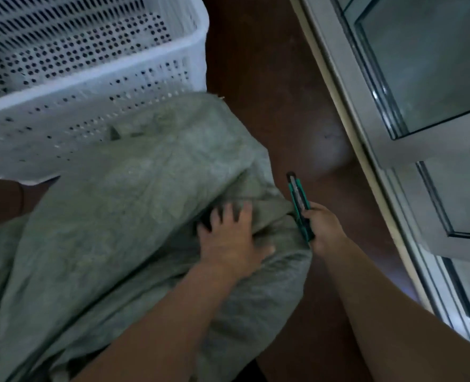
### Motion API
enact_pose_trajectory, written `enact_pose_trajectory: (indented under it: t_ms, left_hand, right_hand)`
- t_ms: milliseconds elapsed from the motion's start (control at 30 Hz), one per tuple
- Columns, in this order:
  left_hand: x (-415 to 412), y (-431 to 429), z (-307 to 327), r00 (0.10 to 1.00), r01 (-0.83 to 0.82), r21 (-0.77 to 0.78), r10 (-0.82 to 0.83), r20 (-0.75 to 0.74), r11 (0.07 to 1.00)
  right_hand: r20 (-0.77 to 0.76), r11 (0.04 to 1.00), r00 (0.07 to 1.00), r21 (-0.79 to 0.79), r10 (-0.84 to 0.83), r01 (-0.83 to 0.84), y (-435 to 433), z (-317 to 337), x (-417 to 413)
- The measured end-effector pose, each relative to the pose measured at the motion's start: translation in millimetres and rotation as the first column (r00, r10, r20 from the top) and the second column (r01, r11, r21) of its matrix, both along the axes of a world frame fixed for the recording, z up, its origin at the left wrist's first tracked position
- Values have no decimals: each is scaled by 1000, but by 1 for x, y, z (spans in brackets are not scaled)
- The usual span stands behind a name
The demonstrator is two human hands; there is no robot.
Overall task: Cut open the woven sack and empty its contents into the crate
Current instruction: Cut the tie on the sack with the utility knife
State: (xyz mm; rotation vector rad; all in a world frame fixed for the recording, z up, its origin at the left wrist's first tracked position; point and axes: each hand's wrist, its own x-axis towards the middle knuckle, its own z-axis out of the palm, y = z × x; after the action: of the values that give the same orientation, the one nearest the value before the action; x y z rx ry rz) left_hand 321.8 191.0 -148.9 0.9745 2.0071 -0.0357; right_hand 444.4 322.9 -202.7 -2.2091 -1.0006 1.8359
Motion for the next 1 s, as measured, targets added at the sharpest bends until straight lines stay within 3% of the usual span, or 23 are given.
enact_pose_trajectory:
  t_ms: [100, 267, 500, 567, 700, 733, 833, 900, 933, 1000]
  left_hand:
    - [-3, -30, -34, 934, 267, -227, -310, -177, 936]
    - [-33, -48, -57, 858, 355, -264, -425, -288, 897]
    - [-80, -78, -53, 872, 327, -260, -396, -289, 909]
    - [-100, -92, -45, 862, 296, -140, -327, -387, 945]
    - [-133, -128, -51, 770, 240, -186, -304, -561, 953]
    - [-132, -129, -46, 776, 185, -235, -288, -561, 954]
    - [-111, -111, -20, 820, 148, -296, -284, -497, 944]
    - [-83, -99, -13, 855, 152, -196, -228, -466, 969]
    - [-70, -92, -13, 871, 184, -40, -182, -456, 982]
    - [-47, -75, -18, 883, 305, 233, -183, -432, 924]
  right_hand:
    - [7, 1000, 1000, -21, 22, -22, -4, -37, 5]
    - [-43, 993, 998, -115, -41, 36, -48, -70, -17]
    - [-82, 971, 992, -226, -101, 80, -113, -65, -62]
    - [-108, 960, 988, -270, -109, 76, -140, -64, -74]
    - [-290, 861, 913, -496, -287, 114, -168, -49, -81]
    - [-308, 857, 902, -502, -304, 118, -167, -47, -76]
    - [-240, 927, 928, -316, -286, 204, -143, -57, -49]
    - [-87, 959, 968, -181, -235, 217, -115, -68, -35]
    - [-41, 973, 980, -134, -193, 186, -101, -74, -30]
    - [5, 990, 994, -94, -107, 106, -77, -89, -25]
